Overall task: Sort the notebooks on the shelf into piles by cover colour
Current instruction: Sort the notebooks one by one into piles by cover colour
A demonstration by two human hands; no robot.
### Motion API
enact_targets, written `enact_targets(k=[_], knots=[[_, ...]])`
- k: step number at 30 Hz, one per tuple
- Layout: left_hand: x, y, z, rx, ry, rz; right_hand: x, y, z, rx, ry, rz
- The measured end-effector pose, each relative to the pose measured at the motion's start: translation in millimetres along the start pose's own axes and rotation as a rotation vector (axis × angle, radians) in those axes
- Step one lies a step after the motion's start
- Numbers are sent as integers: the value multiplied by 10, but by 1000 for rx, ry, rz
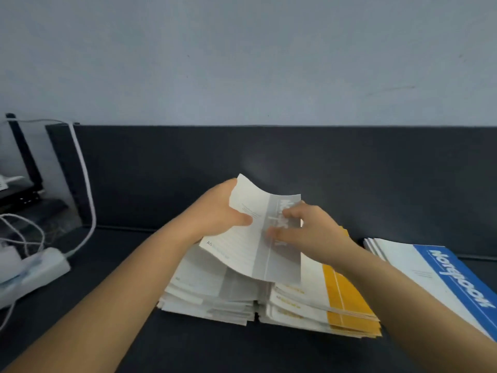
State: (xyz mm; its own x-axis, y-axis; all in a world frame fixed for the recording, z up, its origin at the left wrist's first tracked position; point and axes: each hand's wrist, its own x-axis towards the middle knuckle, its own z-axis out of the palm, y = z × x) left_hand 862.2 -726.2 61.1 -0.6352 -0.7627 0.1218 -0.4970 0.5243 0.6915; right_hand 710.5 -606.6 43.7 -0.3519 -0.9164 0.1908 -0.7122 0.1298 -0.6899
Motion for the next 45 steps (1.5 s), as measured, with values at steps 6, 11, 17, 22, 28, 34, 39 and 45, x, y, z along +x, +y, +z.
enact_targets(k=[6,11,17,22,28,34,39,45], knots=[[-12,-566,-90,507,-188,-126,272,-169,636,-513,-249,-152],[-11,-833,24,764,-287,-118,286,-133,672,-765,-320,-135],[-6,-150,76,935,-71,67,239,33,111,-651,-144,-136],[-4,840,700,942,4,248,-144,614,-707,-677,-39,-69],[-53,1998,2176,901,-51,369,-855,1913,-1920,-740,-47,74],[-18,2991,3604,729,-125,334,-1534,3269,-2920,-789,-4,265],[22,3491,4403,610,-209,247,-1840,3809,-3354,-645,-110,369],[43,3658,4662,190,-112,41,-1922,3888,-3423,-486,-115,279]])
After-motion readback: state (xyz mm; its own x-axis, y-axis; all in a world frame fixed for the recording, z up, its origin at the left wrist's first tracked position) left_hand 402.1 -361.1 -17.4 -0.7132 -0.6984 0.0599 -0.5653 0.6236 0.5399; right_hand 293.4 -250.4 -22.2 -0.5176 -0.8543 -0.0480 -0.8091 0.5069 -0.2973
